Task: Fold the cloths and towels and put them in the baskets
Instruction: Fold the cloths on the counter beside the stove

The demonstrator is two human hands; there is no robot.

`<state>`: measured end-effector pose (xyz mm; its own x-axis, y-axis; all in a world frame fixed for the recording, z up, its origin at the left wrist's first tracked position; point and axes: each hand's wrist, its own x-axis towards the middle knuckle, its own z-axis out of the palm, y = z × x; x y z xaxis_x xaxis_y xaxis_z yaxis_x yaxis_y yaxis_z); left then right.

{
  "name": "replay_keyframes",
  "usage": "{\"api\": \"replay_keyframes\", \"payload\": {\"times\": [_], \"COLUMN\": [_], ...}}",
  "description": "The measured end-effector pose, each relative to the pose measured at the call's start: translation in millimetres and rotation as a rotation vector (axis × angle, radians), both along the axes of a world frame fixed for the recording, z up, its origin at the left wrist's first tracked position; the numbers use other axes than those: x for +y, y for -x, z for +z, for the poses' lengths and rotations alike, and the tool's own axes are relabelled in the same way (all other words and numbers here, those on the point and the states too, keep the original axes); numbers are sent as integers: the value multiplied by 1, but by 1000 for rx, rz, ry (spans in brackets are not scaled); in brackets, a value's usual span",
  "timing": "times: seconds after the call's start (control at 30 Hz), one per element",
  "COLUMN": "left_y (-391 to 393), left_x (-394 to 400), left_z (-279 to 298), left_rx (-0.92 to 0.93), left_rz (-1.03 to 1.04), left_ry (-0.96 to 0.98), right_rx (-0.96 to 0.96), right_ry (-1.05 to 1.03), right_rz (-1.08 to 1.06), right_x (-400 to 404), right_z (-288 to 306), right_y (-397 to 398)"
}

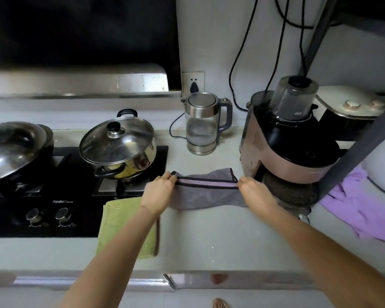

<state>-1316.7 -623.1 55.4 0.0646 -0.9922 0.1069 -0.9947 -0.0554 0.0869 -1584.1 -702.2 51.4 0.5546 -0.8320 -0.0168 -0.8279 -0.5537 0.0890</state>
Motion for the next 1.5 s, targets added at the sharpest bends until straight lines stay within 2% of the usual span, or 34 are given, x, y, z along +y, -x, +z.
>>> {"api": "replay_keyframes", "payload": {"times": [0.13, 0.23, 0.3, 0.43, 0.53, 0.6, 0.77, 0.93, 1.17, 1.3, 1.5], "left_y": [-11, -20, -26, -44, -56, -59, -66, -63, -45, -29, -24], "left_x": [-21, -25, -25, -23, -18, -17, -15, -17, -29, -31, -33], "left_z": [48, 80, 98, 124, 136, 141, 151, 158, 173, 179, 178], "left_rx": [262, 335, 374, 416, 331, 264, 162, 177, 216, 235, 188], "left_rz": [96, 148, 134, 173, 161, 156, 127, 43, -39, -35, -141], "left_ry": [153, 165, 130, 112, -19, -30, -49, 1, 149, 229, 283], "right_rx": [-125, -388, -453, -431, -380, -367, -240, -295, -211, -353, -583], "right_ry": [65, 91, 104, 146, 153, 131, -23, -85, -257, -352, -301], "right_rz": [-126, -183, -153, -125, -57, -16, 69, 59, 41, -15, -78], "right_x": [-27, -46, -51, -50, -48, -47, -52, -55, -40, -16, -1], "right_z": [47, 81, 105, 147, 165, 170, 164, 159, 95, 48, 11], "right_y": [-14, -20, -22, -25, -31, -33, -26, -20, -28, -48, -83]}}
